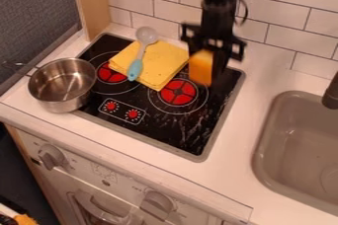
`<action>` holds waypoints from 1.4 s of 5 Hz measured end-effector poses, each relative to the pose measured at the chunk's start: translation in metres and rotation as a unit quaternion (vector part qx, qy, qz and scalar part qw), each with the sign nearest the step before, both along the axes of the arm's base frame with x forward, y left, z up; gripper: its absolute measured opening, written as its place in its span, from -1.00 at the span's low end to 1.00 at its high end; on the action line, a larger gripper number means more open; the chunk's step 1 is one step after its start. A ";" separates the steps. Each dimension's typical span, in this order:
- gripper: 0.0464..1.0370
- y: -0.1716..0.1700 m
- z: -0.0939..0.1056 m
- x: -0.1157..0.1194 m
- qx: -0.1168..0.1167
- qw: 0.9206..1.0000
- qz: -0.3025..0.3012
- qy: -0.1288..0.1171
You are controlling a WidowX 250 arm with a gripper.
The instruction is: Put the yellow object at the left side of the burner
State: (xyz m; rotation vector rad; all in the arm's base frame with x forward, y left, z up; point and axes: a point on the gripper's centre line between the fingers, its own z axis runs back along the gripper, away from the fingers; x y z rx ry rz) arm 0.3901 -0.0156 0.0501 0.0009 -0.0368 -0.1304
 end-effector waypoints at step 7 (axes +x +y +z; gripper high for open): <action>0.12 0.192 -0.019 -0.015 0.035 0.989 0.139 0.033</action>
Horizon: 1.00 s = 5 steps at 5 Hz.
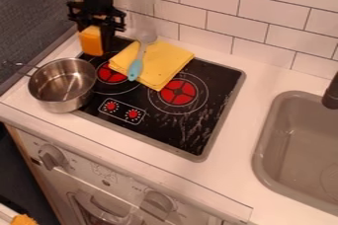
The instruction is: Put the yellow object at the left side of the burner
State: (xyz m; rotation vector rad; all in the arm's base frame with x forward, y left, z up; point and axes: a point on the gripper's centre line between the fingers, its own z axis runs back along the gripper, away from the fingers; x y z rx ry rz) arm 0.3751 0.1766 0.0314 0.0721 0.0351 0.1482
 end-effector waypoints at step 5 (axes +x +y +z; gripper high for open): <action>0.94 -0.036 0.036 -0.006 -0.018 0.998 -0.054 -0.036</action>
